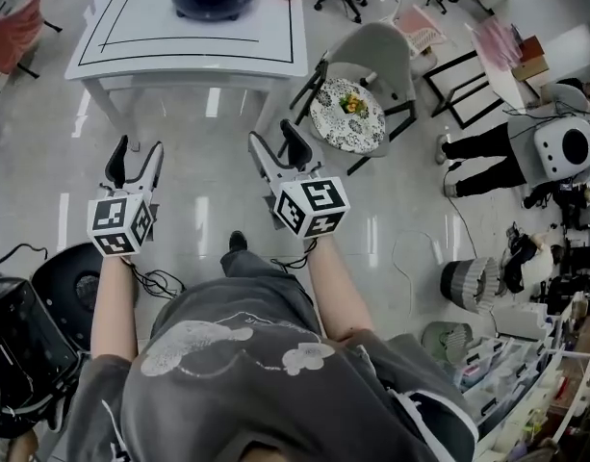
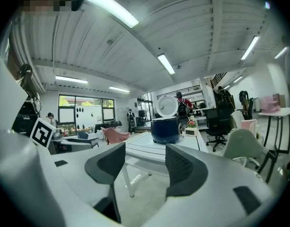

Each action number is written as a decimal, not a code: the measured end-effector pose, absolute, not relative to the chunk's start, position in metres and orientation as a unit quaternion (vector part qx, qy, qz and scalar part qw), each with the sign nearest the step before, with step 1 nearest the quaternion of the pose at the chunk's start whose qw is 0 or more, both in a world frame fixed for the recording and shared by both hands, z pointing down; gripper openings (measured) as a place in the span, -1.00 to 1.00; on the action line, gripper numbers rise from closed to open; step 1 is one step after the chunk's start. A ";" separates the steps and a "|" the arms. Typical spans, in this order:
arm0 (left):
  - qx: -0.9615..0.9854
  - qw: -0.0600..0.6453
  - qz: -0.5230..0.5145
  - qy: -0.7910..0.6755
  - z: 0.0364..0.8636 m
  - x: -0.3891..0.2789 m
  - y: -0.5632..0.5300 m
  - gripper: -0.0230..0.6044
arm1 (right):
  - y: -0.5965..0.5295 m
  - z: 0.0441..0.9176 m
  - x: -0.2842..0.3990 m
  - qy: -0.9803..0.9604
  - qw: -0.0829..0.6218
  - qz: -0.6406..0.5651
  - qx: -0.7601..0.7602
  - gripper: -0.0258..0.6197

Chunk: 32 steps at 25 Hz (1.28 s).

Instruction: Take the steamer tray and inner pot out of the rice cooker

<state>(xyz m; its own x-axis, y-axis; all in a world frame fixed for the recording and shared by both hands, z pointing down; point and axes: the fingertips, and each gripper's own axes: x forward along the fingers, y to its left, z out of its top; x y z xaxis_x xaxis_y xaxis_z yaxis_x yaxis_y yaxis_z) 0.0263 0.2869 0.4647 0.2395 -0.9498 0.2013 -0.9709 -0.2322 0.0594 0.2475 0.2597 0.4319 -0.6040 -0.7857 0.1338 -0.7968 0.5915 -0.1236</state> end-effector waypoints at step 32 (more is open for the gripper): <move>0.774 0.047 0.051 -0.629 0.423 -0.027 -0.003 0.32 | -0.047 0.416 0.210 -0.903 0.031 0.088 0.420 0.04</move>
<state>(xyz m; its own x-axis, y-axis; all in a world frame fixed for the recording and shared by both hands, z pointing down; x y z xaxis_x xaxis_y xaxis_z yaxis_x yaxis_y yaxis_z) -0.0275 -0.0035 0.4231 0.2037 -0.9693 0.1379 -0.9788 -0.2043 0.0099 0.2097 -0.0466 0.4157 -0.6460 -0.7522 0.1300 -0.7631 0.6323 -0.1336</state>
